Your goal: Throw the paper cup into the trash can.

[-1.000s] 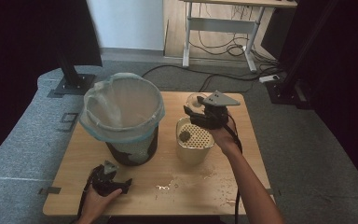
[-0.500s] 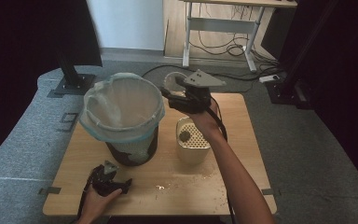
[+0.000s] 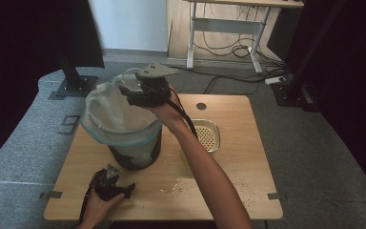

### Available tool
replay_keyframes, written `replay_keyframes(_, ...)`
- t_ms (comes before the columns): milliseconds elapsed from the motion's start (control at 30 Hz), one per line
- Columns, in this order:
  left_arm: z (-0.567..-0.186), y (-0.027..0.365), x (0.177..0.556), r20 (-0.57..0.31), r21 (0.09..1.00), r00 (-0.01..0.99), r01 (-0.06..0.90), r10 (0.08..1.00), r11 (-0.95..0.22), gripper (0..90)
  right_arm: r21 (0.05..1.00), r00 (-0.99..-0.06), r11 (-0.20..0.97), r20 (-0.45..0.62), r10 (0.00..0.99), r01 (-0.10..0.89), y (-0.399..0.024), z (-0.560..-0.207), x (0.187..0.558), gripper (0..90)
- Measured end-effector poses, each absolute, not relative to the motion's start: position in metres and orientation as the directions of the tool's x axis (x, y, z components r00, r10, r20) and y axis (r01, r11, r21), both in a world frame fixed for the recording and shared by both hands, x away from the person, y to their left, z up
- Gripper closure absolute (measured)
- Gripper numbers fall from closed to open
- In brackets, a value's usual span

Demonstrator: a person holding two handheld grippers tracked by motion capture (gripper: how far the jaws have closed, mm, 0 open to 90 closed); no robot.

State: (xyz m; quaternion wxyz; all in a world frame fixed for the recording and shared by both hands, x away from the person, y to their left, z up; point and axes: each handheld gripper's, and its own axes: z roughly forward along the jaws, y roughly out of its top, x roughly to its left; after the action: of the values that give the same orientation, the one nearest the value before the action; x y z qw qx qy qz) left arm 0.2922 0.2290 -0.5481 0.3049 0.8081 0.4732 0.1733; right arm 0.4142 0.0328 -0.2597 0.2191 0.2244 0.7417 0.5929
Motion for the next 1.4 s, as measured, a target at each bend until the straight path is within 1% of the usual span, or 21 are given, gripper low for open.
replay_keyframes(33,-0.548,0.229,0.292,-0.008,0.657,0.493,0.659,0.87,-0.367,0.0,0.978,-0.803,0.196,-0.059,0.593,0.073,0.033,-0.26,0.414,27.9)
replay_keyframes(67,-0.548,0.229,0.292,-0.008,0.656,0.495,0.658,0.869,-0.369,0.0,0.976,-0.803,0.202,-0.053,0.593,0.085,0.036,-0.261,0.416,18.5)
replay_keyframes(100,-0.548,0.229,0.292,-0.008,0.657,0.499,0.656,0.867,-0.372,0.0,0.96,-0.784,0.243,-0.045,0.619,0.137,0.044,-0.266,0.422,10.9)
replay_keyframes(167,-0.548,0.229,0.292,-0.008,0.657,0.501,0.655,0.866,-0.373,0.0,0.954,-0.774,0.26,-0.051,0.631,0.149,0.045,-0.269,0.424,8.2)
replay_keyframes(267,-0.548,0.229,0.292,-0.008,0.657,0.501,0.655,0.865,-0.374,0.0,0.952,-0.768,0.266,-0.057,0.638,0.149,0.04,-0.27,0.423,9.0)
replay_keyframes(367,-0.548,0.229,0.292,-0.007,0.657,0.501,0.655,0.865,-0.374,0.0,0.96,-0.758,0.244,-0.056,0.65,0.138,0.021,-0.272,0.417,13.2)
replay_keyframes(400,-0.548,0.229,0.292,-0.007,0.657,0.501,0.655,0.865,-0.374,0.0,0.96,-0.758,0.244,-0.056,0.65,0.138,0.021,-0.272,0.417,13.2)
replay_keyframes(533,-0.548,0.229,0.292,-0.008,0.657,0.501,0.655,0.865,-0.374,0.0,0.966,-0.745,0.226,-0.062,0.664,0.121,-0.009,-0.28,0.407,14.4)
replay_keyframes(667,-0.548,0.229,0.292,-0.007,0.657,0.501,0.655,0.865,-0.374,0.0,0.973,-0.742,0.201,-0.055,0.668,0.109,-0.042,-0.295,0.394,15.7)
replay_keyframes(933,-0.548,0.229,0.291,-0.008,0.658,0.5,0.655,0.866,-0.372,0.0,0.972,-0.717,0.21,-0.075,0.693,0.102,-0.113,-0.335,0.361,19.0)
replay_keyframes(1100,-0.548,0.229,0.291,-0.008,0.658,0.501,0.655,0.866,-0.373,0.0,0.975,-0.694,0.188,-0.054,0.718,0.119,-0.156,-0.372,0.337,20.4)
replay_keyframes(1233,-0.548,0.229,0.292,-0.006,0.658,0.502,0.654,0.865,-0.375,0.0,0.973,-0.663,0.18,-0.04,0.747,0.144,-0.181,-0.405,0.32,21.6)
replay_keyframes(1367,-0.548,0.229,0.292,-0.007,0.657,0.501,0.655,0.866,-0.373,0.0,0.971,-0.635,0.149,0.004,0.773,0.187,-0.2,-0.436,0.308,23.3)
replay_keyframes(1400,-0.548,0.229,0.292,-0.007,0.657,0.501,0.655,0.866,-0.373,0.0,0.971,-0.635,0.149,0.004,0.773,0.187,-0.2,-0.436,0.308,23.3)
